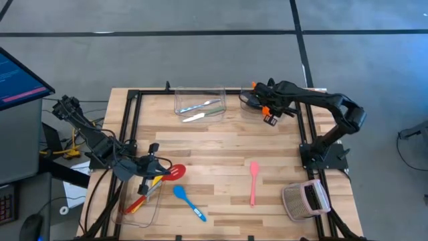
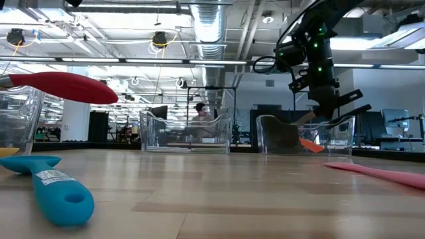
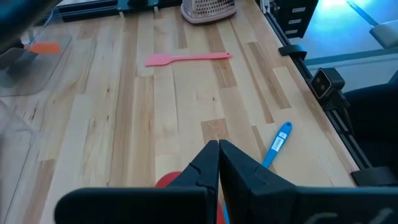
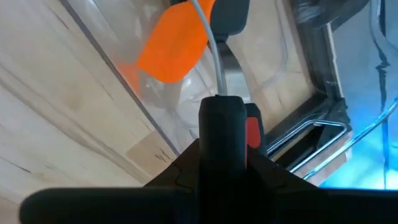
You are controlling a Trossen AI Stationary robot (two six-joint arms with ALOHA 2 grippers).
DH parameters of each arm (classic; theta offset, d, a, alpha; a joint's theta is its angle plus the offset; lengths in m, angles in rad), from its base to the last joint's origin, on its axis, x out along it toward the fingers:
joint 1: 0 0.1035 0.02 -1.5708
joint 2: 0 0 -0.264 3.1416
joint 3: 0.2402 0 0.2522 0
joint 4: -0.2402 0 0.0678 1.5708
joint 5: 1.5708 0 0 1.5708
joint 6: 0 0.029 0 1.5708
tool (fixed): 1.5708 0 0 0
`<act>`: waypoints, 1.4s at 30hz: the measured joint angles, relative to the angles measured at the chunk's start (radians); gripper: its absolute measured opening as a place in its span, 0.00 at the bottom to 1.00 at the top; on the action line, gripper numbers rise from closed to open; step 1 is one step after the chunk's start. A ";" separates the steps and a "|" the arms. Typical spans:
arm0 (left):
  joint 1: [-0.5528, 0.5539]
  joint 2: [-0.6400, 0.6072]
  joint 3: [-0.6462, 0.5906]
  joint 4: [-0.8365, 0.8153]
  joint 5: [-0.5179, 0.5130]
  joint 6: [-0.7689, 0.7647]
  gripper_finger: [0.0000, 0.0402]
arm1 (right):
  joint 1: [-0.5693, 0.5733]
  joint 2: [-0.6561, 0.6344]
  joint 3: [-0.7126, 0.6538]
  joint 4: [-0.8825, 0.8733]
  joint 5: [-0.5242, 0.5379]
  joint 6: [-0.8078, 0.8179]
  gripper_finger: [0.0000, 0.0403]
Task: Pick & Place Kitchen Items
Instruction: Put the black spatula into the top right transparent bin, then put the blue serving spoon into the bottom transparent bin
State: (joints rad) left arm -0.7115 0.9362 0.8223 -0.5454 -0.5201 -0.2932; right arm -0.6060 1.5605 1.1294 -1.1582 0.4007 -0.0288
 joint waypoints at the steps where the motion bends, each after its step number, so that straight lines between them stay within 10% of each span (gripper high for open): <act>1: 0.000 0.000 0.000 0.002 0.000 0.000 0.01 | 0.000 0.001 0.000 -0.002 0.000 0.000 0.15; 10: 0.000 0.000 0.000 0.003 0.000 0.000 0.01 | 0.049 -0.012 0.021 -0.034 0.146 0.003 0.60; 15: 0.000 0.000 0.000 0.005 0.000 0.000 0.01 | 0.067 -0.012 0.121 -0.100 0.156 0.007 0.67; 23: 0.000 0.000 0.000 0.009 -0.004 0.000 0.01 | 0.134 -0.012 0.363 -0.203 0.136 0.144 0.52; 35: 0.000 0.000 0.000 0.008 -0.004 0.002 0.01 | 0.471 -0.013 0.405 -0.192 0.121 0.284 0.05; 42: 0.000 0.000 0.000 0.014 -0.004 0.006 0.01 | 0.679 -0.013 0.362 -0.130 0.121 0.399 0.04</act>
State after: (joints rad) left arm -0.7113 0.9360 0.8223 -0.5315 -0.5240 -0.2874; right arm 0.0735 1.5476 1.4918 -1.2882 0.5220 0.3701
